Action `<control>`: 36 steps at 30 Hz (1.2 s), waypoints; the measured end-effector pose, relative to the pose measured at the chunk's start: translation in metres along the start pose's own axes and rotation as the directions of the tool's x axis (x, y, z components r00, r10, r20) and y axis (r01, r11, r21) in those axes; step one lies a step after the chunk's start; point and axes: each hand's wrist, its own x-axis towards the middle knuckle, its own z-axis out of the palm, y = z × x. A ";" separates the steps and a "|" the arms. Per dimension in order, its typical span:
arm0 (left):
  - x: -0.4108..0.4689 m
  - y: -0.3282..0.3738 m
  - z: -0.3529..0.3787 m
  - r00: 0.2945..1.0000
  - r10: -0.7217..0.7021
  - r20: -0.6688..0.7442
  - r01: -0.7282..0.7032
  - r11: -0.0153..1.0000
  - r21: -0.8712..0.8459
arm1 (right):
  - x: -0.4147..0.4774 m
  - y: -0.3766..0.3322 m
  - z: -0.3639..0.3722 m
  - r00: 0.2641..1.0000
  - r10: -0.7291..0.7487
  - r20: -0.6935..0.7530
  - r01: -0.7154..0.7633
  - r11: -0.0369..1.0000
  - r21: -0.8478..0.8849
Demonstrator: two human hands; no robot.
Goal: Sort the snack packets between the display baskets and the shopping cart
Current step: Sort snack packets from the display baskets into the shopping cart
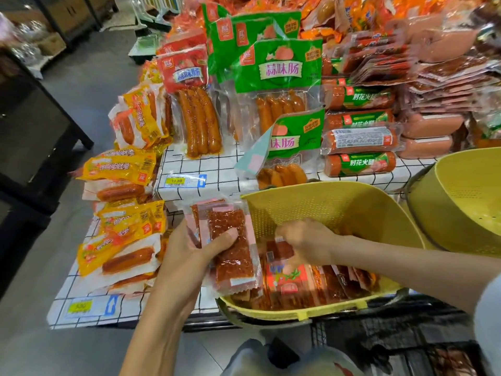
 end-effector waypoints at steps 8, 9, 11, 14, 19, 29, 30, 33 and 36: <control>-0.001 0.005 0.007 0.997 -0.071 0.021 0.073 0.992 -0.102 | -0.065 -0.003 -0.065 0.574 0.170 -0.801 0.320 0.854 0.410; -0.001 0.007 0.011 0.993 -0.103 0.057 0.111 0.982 -0.154 | -0.076 -0.011 -0.065 0.482 0.099 -0.871 0.379 0.872 0.309; 0.001 0.011 0.021 0.976 -0.155 0.156 0.191 0.947 -0.257 | -0.090 -0.030 -0.057 0.419 -0.093 -0.903 0.435 0.894 0.109; 0.003 0.014 0.036 0.963 -0.114 0.244 0.178 0.949 -0.260 | -0.099 -0.045 -0.034 0.507 -0.259 -0.822 0.470 0.883 0.012; 0.002 0.014 0.055 0.952 -0.094 0.291 0.133 0.984 -0.119 | -0.125 -0.039 -0.021 0.621 0.104 -0.777 0.502 0.709 0.496; -0.025 0.032 0.086 0.899 0.147 0.412 -0.265 0.932 0.247 | -0.104 -0.059 -0.010 0.958 0.135 -0.252 0.285 -0.534 0.796; -0.028 0.035 0.081 0.891 0.119 0.438 -0.231 0.950 0.212 | -0.103 -0.057 -0.010 0.959 0.092 -0.268 0.269 -0.586 0.764; -0.038 0.045 0.070 0.860 0.060 0.507 -0.122 0.988 0.090 | -0.103 -0.056 -0.010 0.952 0.034 -0.305 0.239 -0.702 0.670; -0.046 0.048 0.067 0.850 0.100 0.518 -0.147 0.988 0.050 | -0.101 -0.057 -0.007 0.957 0.015 -0.290 0.207 -0.735 0.646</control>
